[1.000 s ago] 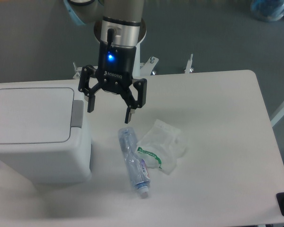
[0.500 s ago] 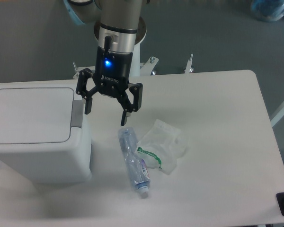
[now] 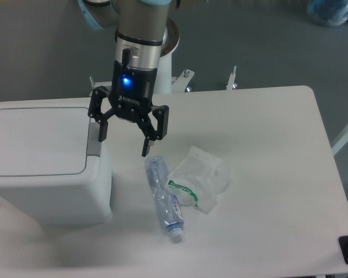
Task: Open the trash can
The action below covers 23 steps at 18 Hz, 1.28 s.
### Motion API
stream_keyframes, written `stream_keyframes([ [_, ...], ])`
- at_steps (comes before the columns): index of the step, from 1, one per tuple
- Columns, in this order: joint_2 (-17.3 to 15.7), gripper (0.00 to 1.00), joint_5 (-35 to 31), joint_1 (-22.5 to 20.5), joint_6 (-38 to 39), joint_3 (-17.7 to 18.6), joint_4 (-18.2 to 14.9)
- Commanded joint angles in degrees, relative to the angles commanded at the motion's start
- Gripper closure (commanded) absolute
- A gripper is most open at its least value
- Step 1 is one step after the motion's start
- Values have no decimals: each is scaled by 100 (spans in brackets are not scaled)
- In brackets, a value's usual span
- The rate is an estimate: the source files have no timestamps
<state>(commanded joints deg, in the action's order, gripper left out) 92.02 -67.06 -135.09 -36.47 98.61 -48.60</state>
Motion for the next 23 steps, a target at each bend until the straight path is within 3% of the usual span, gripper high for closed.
stream_keyframes([
  [23,-18,0,9,44,62,53,9],
])
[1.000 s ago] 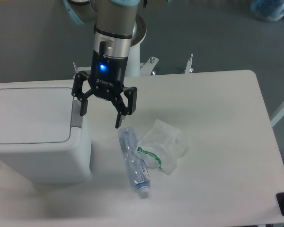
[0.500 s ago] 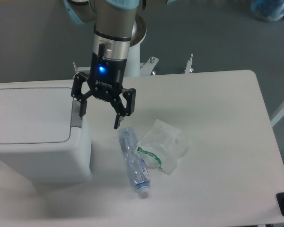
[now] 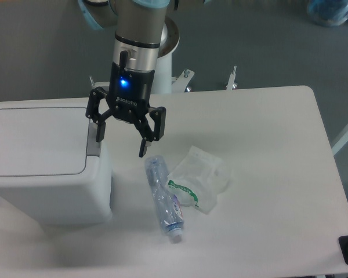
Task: Open the trash can
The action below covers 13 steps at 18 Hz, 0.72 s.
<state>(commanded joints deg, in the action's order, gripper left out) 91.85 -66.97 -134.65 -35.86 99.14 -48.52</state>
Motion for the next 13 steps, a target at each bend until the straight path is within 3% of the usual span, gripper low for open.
stream_keyframes([
  [13,26,0,0,9,-9,44,9],
])
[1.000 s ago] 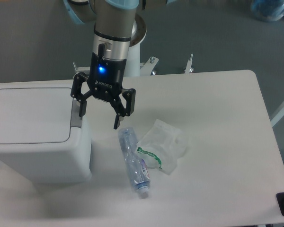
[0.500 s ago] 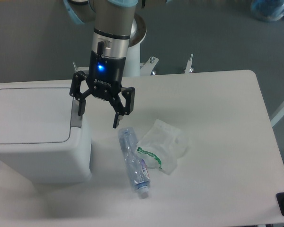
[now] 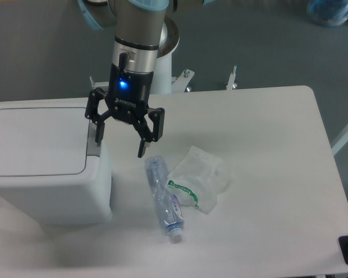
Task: Open the trash can
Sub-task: 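Keep the gripper still while the trash can lid swings up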
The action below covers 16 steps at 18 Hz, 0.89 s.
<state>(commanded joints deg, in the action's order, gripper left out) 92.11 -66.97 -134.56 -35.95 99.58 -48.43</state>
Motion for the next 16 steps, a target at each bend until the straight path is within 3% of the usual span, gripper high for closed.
stream_keyframes([
  [13,-9,0,0,0,17,0,-9],
  [16,35,0,9,0,193,-367,-9],
])
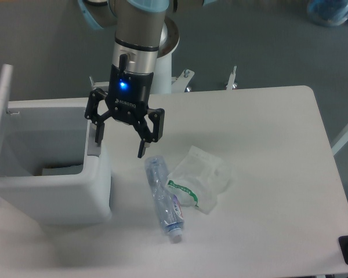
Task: Open the trash can
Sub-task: 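Keep the gripper still while the trash can lid swings up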
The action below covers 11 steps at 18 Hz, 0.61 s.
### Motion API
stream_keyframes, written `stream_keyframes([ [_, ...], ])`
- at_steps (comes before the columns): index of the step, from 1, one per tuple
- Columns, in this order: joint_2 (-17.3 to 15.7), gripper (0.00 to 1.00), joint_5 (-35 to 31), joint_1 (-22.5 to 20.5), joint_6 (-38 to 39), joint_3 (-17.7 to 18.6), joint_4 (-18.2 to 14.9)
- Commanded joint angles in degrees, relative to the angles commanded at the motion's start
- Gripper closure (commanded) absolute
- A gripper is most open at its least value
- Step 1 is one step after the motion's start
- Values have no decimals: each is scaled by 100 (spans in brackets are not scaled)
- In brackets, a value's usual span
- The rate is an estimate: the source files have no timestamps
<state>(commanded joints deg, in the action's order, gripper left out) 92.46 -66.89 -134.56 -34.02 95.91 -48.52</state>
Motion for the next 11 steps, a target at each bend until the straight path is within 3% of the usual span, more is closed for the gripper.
stream_keyframes([
  [4,237,0,-52,-44,106,-625,-18],
  [11,273,0,-387,-623,-279,-679,9],
])
